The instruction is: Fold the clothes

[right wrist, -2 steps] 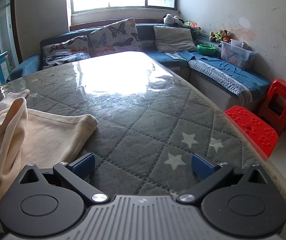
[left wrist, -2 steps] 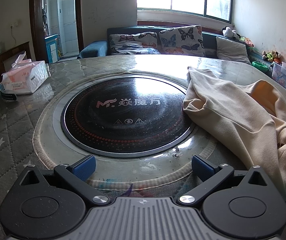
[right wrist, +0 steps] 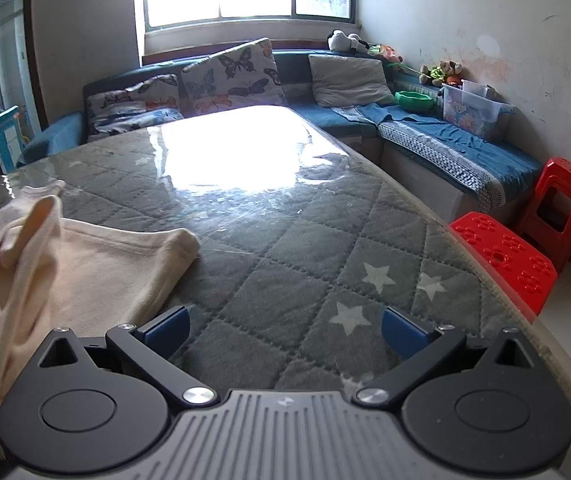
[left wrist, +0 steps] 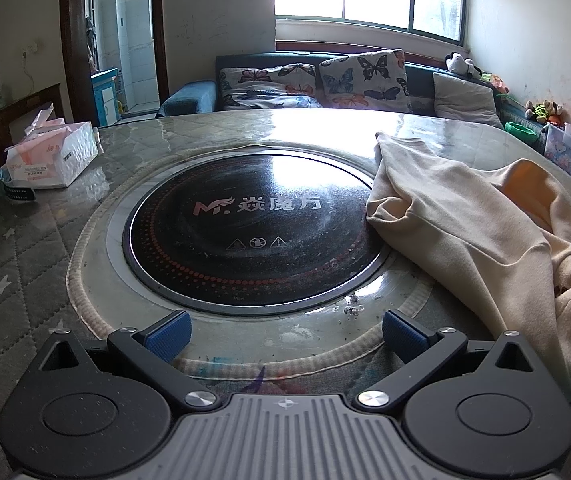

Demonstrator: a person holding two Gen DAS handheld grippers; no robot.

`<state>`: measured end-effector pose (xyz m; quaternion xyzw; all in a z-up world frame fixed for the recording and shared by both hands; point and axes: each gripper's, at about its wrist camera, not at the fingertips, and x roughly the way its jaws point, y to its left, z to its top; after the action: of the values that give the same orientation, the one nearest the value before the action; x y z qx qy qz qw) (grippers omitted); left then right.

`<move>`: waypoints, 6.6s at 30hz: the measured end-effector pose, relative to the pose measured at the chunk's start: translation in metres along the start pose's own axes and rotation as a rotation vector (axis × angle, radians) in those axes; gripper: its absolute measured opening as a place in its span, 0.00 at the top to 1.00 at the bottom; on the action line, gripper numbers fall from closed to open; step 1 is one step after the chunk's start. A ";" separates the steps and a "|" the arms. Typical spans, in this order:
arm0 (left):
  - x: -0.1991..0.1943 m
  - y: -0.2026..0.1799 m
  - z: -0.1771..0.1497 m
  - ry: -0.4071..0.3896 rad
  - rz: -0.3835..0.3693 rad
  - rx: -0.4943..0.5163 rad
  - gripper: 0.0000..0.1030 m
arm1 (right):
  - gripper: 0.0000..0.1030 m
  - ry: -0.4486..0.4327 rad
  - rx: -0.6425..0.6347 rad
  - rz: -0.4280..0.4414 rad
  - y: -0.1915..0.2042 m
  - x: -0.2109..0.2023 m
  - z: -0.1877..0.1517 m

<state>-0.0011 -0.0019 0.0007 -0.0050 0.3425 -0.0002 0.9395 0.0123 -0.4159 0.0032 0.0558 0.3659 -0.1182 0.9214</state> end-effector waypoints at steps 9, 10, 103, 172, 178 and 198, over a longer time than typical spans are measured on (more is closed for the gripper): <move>-0.007 -0.008 -0.002 0.016 0.034 -0.012 0.00 | 0.00 -0.133 -0.063 0.096 0.006 -0.039 -0.022; -0.009 -0.009 -0.002 0.020 0.030 -0.016 0.00 | 0.00 -0.131 -0.069 0.119 0.007 -0.045 -0.024; -0.041 -0.075 0.021 0.007 -0.088 0.122 0.00 | 0.08 -0.062 -0.227 0.345 0.071 -0.100 -0.039; 0.085 -0.121 0.103 0.057 -0.222 0.236 0.93 | 0.97 -0.010 -0.252 0.321 0.075 0.015 0.071; 0.058 -0.092 0.108 -0.005 -0.184 0.174 0.94 | 0.99 -0.091 -0.223 0.278 0.049 -0.024 0.070; -0.017 0.016 0.062 -0.041 -0.082 -0.083 0.95 | 0.98 -0.019 -0.211 0.321 0.075 0.013 0.063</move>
<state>0.0256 0.0148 0.0586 -0.0578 0.3222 -0.0244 0.9446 0.0831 -0.3579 0.0412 0.0152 0.3538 0.0687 0.9327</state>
